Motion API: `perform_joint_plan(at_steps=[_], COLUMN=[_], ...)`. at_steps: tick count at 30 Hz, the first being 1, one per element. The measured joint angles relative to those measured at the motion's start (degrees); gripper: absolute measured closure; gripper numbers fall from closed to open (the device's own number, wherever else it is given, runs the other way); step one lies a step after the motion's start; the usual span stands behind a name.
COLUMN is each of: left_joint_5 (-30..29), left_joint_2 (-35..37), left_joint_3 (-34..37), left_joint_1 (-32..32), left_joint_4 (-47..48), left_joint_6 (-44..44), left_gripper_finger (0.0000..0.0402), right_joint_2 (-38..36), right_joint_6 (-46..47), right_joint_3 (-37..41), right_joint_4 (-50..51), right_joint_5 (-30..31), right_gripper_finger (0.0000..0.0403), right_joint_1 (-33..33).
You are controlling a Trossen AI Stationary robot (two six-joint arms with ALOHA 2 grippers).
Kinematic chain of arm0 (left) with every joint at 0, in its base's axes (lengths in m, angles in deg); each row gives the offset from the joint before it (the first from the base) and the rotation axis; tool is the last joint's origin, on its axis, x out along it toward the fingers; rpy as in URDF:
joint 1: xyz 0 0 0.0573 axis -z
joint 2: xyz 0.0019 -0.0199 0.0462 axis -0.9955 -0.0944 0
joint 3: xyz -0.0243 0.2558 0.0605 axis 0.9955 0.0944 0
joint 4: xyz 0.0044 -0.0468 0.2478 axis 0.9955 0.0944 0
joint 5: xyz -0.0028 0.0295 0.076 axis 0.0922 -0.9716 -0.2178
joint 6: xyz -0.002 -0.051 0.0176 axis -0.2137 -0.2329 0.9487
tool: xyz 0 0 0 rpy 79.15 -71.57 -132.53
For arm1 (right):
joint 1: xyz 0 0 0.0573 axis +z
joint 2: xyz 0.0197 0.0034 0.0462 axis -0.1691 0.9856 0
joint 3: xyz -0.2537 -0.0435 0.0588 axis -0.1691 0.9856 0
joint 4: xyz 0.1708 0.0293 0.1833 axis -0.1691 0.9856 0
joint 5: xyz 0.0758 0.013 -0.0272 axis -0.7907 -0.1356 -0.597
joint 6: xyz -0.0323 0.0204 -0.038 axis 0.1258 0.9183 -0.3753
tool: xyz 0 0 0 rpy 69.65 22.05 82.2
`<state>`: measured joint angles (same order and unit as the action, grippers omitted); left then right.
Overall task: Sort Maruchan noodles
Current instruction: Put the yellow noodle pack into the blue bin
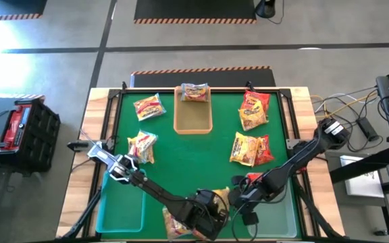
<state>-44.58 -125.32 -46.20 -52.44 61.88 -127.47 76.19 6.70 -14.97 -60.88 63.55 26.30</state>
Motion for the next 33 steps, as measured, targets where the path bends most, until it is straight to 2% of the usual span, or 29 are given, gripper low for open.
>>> perform_joint_plan(at_steps=[9,14,21,27,33], left_joint_5=[-2.5,-4.7,-3.5,-1.5,3.5], left_joint_2=[0.0,2.8,8.2,17.7,31.8], left_joint_3=[-9.7,-8.8,-9.5,-4.3,11.4], left_joint_1=[0.0,-0.2,-1.1,-2.5,-2.9], left_joint_4=[17.6,22.8,39.7,39.9,40.1], left_joint_6=[1.8,3.8,9.0,20.8,29.7], left_gripper_finger=[0.04,0.0401,0.0401,0.0401,0.0401], right_joint_2=[-7.3,-9.6,-10.2,-8.3,-6.2], right_joint_6=[-0.9,-1.7,-4.0,-4.8,-4.8], right_joint_3=[0.0,0.0,0.0,0.0,0.1], right_joint_4=[0.1,0.3,0.2,0.1,-0.1], right_joint_5=[0.2,1.8,1.8,1.8,1.8], right_gripper_finger=[0.0257,0.0257,0.0257,0.0257,0.0257], right_joint_1=[0.0,-0.3,-0.3,-0.3,-0.3])
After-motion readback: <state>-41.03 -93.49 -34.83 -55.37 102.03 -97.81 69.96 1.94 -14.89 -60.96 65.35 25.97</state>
